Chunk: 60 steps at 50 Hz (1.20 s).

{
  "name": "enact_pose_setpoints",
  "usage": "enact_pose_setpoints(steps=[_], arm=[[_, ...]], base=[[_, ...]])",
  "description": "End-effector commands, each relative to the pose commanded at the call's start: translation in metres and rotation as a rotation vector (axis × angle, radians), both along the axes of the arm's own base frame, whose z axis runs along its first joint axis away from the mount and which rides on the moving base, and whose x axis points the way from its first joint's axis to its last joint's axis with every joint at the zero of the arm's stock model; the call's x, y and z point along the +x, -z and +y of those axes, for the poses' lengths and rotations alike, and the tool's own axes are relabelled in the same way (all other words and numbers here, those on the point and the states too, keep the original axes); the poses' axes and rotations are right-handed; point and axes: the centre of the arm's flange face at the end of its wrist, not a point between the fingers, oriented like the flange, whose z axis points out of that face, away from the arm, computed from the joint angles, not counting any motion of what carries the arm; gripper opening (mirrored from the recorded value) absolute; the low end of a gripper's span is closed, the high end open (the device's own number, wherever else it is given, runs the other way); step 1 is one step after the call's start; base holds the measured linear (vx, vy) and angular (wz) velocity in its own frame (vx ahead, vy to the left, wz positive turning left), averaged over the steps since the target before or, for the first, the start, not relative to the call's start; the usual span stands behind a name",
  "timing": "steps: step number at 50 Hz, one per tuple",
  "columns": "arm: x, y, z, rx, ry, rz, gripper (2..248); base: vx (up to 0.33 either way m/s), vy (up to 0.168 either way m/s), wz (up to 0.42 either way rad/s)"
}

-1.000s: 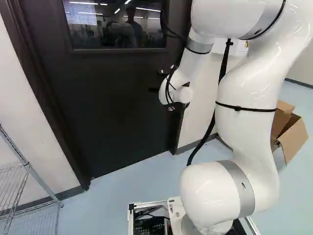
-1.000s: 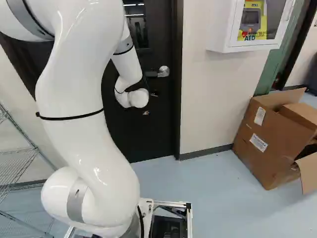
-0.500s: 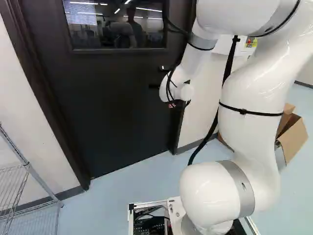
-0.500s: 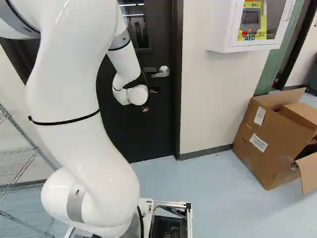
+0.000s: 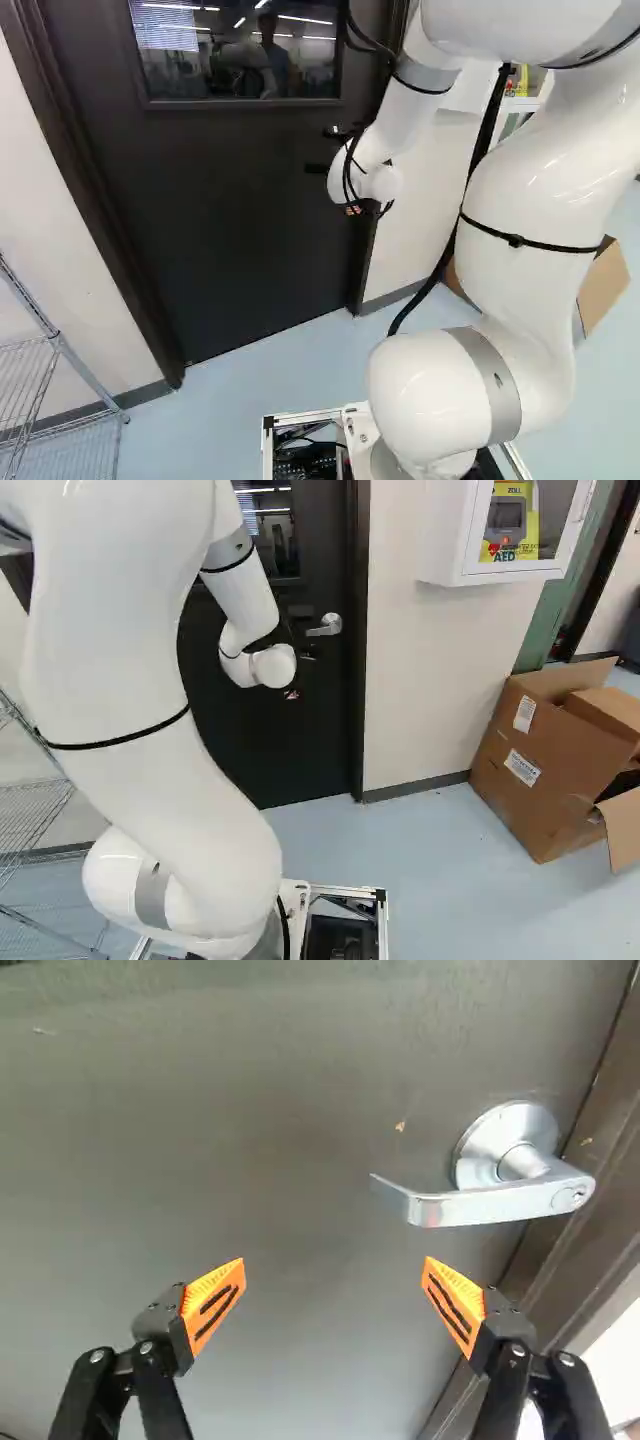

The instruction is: Open the door and move inside

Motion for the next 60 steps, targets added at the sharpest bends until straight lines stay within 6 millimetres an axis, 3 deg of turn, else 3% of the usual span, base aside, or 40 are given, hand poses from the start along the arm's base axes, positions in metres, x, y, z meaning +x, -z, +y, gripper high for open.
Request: enact_pose_setpoints(steps=[44, 60], arm=[[0.009, -0.047, -0.001, 0.0, 0.001, -0.106, 247], [0.007, -0.051, -0.001, -0.001, 0.001, -0.112, 247]], base=[[0.0, 0.0, 0.0], [0.0, 0.0, 0.0]])
